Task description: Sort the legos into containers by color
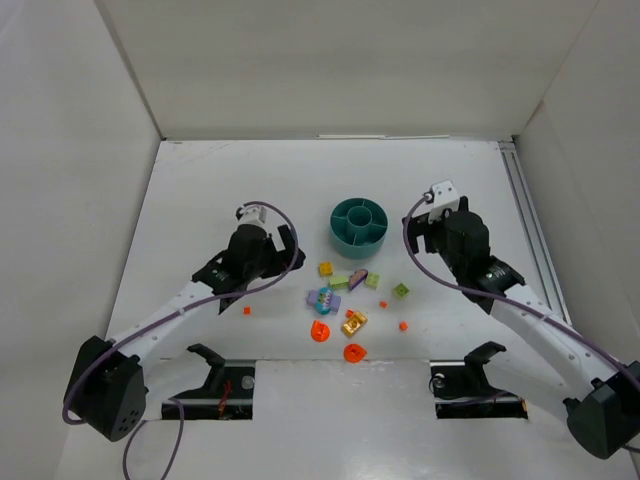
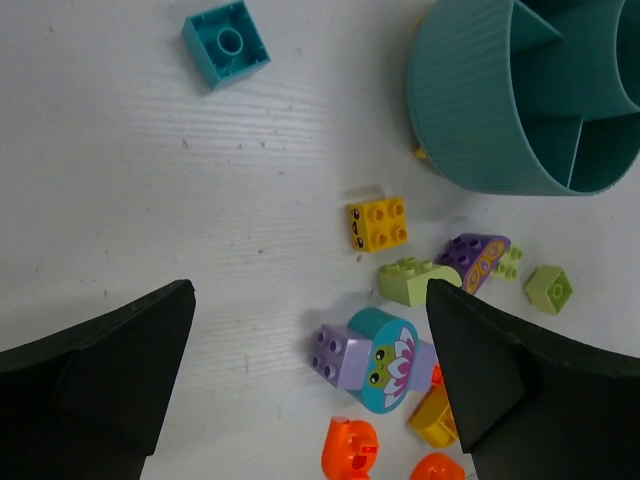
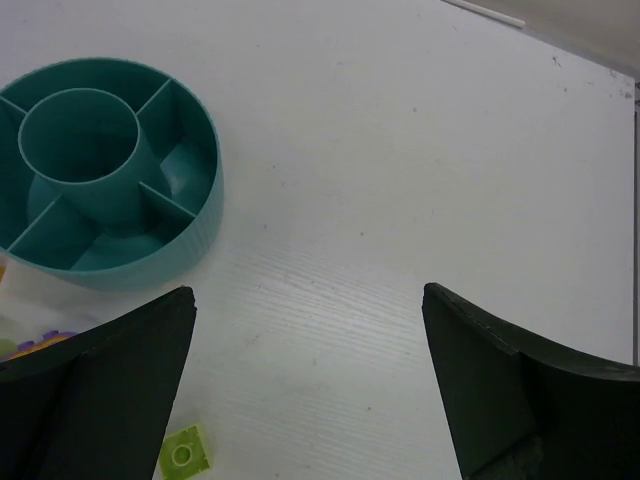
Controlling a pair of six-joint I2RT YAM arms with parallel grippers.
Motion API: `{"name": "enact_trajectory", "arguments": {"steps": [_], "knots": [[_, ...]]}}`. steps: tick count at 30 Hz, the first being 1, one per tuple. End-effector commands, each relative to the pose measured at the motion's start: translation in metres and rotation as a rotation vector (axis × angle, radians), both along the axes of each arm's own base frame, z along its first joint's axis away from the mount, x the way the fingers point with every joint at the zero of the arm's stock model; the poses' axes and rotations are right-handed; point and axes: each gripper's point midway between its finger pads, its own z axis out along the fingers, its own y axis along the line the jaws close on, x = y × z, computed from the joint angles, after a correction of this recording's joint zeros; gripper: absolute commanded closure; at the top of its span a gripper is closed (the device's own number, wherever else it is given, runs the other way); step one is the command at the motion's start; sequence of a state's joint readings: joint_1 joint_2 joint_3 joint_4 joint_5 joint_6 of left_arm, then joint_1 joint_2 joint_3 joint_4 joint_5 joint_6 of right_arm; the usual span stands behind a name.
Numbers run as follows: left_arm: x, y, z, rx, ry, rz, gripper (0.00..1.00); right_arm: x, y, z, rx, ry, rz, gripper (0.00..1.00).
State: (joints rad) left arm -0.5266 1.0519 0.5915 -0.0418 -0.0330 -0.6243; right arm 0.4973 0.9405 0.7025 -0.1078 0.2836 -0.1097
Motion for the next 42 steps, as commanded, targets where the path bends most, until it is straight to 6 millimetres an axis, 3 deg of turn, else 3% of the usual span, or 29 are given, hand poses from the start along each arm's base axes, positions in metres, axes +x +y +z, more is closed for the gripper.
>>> {"name": "enact_trajectory", "arguments": {"steps": [1,7,13,17,18,20,22,25,27,33,42], "knots": [[-0.007,-0.002,0.004,-0.035,0.06,0.047,0.0,-0.004,-0.002,0.006,0.034,-0.017,-0.015,0.0],[-0.031,-0.015,-0.013,-0.163,0.189,0.081,0.03,-0.004,-0.014,0.001,0.008,-0.011,-0.071,0.0],[-0.045,-0.02,-0.033,-0.197,0.365,0.16,0.07,-0.008,-0.038,-0.012,0.031,0.0,-0.259,0.02],[-0.056,-0.025,-0.044,-0.238,0.483,0.212,0.19,-0.023,-0.053,-0.028,0.067,0.045,-0.408,0.02],[-0.058,-0.027,-0.046,-0.245,0.504,0.221,0.26,-0.028,-0.066,-0.028,0.072,0.038,-0.484,0.02],[-0.063,-0.034,-0.046,-0.281,0.539,0.267,0.36,-0.037,-0.066,-0.031,0.089,0.047,-0.52,0.02],[-0.063,-0.041,-0.043,-0.301,0.545,0.297,0.39,-0.043,-0.072,-0.028,0.095,0.032,-0.565,0.02],[-0.062,-0.052,-0.031,-0.317,0.546,0.365,0.42,-0.049,-0.071,-0.027,0.099,0.035,-0.563,0.02],[-0.071,-0.051,-0.037,-0.279,0.594,0.426,0.44,-0.052,-0.074,-0.028,0.106,0.037,-0.579,0.01],[-0.068,-0.061,-0.033,-0.339,0.613,0.512,0.51,-0.055,-0.077,-0.022,0.116,0.023,-0.574,0.01],[-0.068,-0.066,-0.056,-0.277,0.662,0.567,0.52,-0.061,-0.083,-0.02,0.12,0.0,-0.574,0.01]]}}
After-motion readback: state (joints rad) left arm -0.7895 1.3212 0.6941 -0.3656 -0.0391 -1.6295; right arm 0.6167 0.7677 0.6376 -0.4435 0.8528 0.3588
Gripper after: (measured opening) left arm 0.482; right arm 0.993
